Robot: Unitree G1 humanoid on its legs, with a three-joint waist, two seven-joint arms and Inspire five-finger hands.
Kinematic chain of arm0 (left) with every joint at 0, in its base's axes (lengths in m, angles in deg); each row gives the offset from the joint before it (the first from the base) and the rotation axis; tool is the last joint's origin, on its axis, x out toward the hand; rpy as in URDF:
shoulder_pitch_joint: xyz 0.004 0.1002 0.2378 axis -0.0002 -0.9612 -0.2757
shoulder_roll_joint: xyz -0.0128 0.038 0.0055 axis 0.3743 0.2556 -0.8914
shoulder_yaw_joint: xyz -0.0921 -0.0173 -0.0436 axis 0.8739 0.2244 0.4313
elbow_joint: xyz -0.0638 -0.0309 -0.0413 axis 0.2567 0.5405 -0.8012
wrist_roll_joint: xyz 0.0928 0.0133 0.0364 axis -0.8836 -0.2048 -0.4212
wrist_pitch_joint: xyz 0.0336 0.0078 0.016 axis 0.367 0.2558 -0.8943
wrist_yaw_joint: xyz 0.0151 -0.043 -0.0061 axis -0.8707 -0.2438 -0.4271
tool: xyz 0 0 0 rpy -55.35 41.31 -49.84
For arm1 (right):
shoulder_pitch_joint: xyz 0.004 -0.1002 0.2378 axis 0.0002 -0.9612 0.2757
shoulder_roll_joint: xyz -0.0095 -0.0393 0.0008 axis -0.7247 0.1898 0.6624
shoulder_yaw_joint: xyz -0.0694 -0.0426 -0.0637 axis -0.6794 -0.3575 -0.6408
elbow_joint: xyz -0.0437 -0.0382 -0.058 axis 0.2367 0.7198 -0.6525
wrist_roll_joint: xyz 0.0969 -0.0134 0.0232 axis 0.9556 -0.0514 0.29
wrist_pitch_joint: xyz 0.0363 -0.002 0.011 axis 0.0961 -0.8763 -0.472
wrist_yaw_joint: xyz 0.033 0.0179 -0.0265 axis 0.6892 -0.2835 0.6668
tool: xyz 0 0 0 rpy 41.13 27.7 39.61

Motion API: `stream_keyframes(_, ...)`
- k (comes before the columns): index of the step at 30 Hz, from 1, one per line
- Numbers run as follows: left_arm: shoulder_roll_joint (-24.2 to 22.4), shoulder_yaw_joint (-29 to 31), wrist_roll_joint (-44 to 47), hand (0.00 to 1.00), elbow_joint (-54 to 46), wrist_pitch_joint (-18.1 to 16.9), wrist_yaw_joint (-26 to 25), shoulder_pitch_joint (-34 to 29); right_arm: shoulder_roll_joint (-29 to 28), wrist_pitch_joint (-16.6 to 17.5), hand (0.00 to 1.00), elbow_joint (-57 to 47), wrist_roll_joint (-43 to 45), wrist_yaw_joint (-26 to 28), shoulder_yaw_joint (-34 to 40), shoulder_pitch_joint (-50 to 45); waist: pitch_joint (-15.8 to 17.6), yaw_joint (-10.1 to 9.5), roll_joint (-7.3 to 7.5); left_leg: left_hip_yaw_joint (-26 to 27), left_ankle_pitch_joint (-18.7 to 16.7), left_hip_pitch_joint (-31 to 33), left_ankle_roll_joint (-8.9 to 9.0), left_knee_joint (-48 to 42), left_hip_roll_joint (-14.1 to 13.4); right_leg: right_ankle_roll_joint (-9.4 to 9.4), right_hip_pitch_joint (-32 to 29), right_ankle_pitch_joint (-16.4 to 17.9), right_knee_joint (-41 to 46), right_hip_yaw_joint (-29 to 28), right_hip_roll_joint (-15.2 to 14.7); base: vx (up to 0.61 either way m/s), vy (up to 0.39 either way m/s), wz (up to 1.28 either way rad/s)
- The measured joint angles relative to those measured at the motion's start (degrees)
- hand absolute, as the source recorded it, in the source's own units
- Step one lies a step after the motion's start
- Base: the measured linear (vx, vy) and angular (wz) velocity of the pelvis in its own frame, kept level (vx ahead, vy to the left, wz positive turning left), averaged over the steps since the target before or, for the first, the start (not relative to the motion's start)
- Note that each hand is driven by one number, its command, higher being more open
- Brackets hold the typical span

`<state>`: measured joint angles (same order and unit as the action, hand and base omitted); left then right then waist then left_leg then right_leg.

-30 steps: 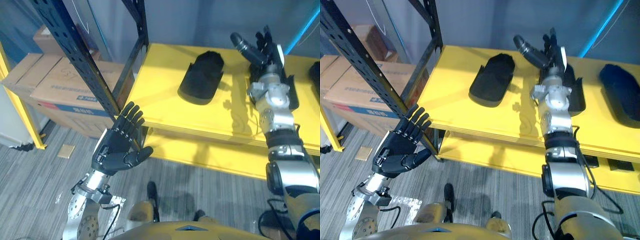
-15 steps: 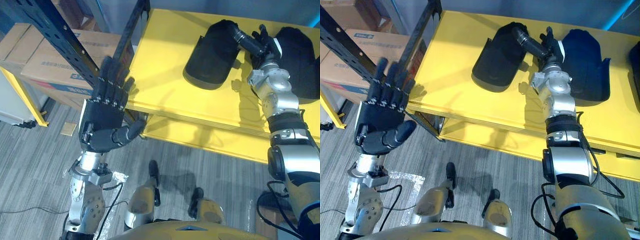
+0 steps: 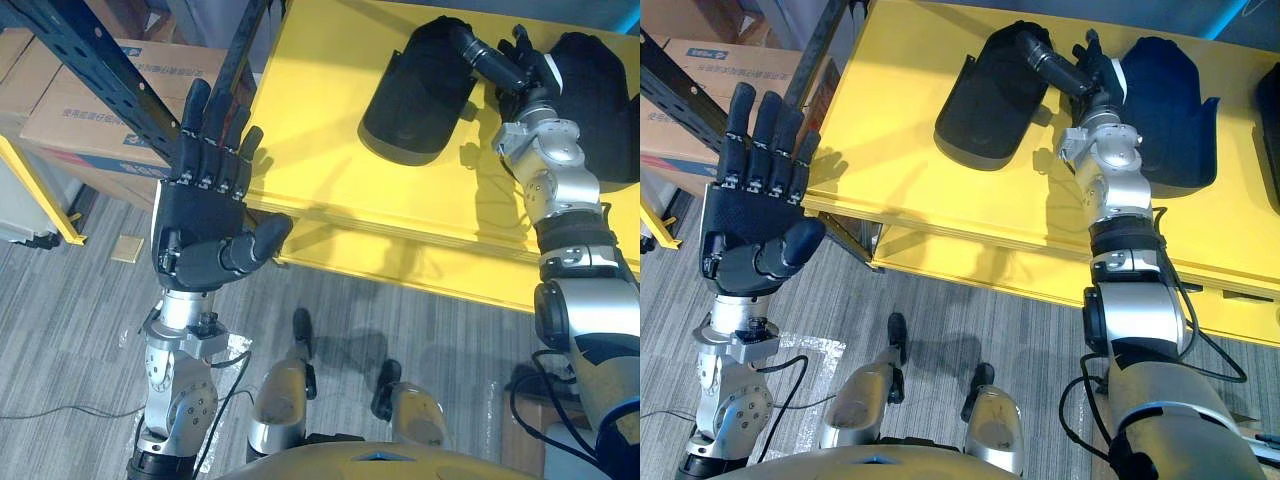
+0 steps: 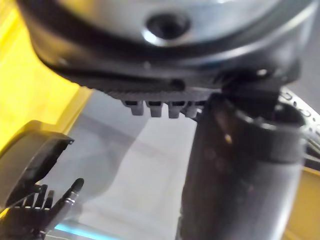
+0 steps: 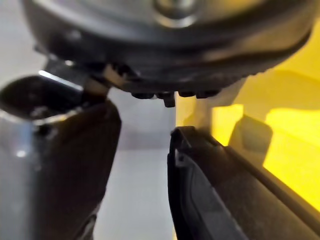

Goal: Walk over and take three plastic housings, then place them on the shelf

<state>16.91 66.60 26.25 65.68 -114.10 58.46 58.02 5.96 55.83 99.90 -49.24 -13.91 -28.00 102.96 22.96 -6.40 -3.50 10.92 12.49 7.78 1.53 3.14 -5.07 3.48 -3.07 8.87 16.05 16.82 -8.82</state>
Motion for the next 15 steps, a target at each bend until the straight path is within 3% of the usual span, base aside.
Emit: stream_keyframes(15, 0.1, -1.6, 0.3, 1.00, 0.1, 1.1, -0.1, -0.1, 0.0, 1.7, 1.00, 3.2, -0.4, 0.6, -1.7, 5.3, 2.0, -1.30, -0.02, -1.4, 0.5, 1.6, 0.66, -0.9, -0.5, -0.94, -2.2, 2.4, 3.9, 0.7, 0.1, 0.01, -0.019, 0.03)
